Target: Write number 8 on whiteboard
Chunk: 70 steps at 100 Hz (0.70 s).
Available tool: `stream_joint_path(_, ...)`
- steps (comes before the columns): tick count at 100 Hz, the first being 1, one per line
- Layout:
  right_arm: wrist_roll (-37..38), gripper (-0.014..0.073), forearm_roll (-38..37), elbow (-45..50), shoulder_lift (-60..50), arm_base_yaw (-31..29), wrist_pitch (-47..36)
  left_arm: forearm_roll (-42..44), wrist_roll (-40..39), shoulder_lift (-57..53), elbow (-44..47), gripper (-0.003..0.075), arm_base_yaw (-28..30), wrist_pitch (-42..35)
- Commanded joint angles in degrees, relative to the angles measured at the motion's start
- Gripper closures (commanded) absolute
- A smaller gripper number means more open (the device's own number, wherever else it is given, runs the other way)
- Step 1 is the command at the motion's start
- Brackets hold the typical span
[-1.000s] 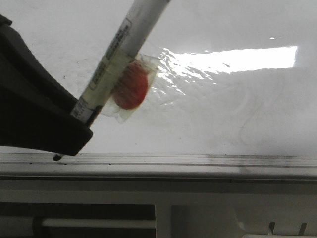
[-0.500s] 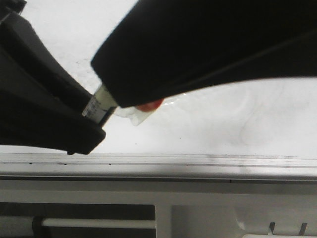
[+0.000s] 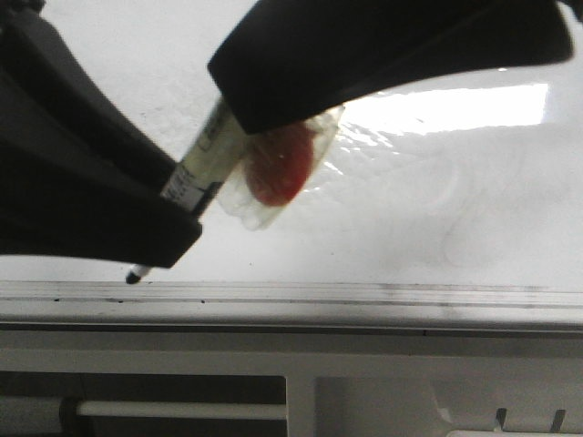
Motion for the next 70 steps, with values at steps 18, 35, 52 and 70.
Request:
stream_joint_path(18, 14.43, 0.0645, -15.74, -14.3, -4.61, -15.21, 27.59, -6.33, -8.07, -12.43, -2.84, 0.0194, -0.09, -4.08)
stream_joint_path(35, 36.46, 0.0634, -37.92, -25.64, -6.11, -16.69, 30.32, -6.33, -14.36, -22.03, -0.73, 0.0325, -0.09, -10.99)
stream_joint_path(52, 38.47, 0.0634, -38.79, -21.84, -11.38, -16.57, 11.48, -6.91, -17.91, -27.74, 4.76, 0.0564, -0.09, -18.94)
stream_joint_path(70, 38.47, 0.0634, -43.92, -7.53, -12.91, -16.57, -1.73, -9.91, -17.96, -29.07, 8.65, 0.0741, -0.09, -24.55)
